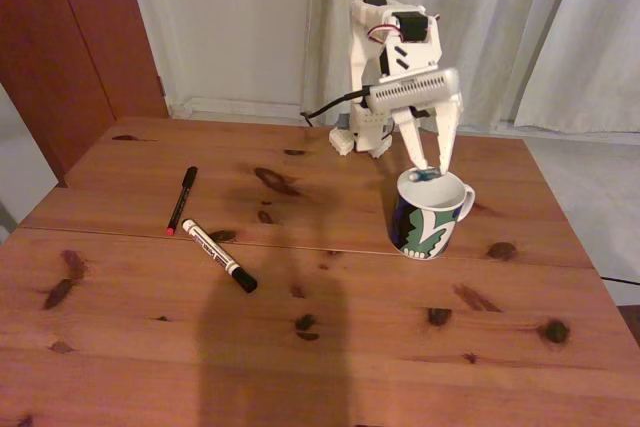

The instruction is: Clean up the desk and place the pens and markers into the cup

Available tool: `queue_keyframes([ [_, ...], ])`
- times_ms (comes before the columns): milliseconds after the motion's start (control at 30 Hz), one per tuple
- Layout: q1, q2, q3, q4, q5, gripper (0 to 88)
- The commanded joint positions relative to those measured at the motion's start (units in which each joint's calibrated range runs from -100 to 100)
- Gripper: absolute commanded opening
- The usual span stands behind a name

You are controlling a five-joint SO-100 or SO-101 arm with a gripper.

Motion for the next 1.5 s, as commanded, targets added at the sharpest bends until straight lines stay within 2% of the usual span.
queue_keyframes([
  [0,-0.24,-2.58,-0.48,0.05,1.66,0.8],
  [600,0.16,-3.73,4.93,-11.99,-0.96,0.8],
  [1467,0.08,-18.71,20.53,-12.16,-1.69,0.8],
])
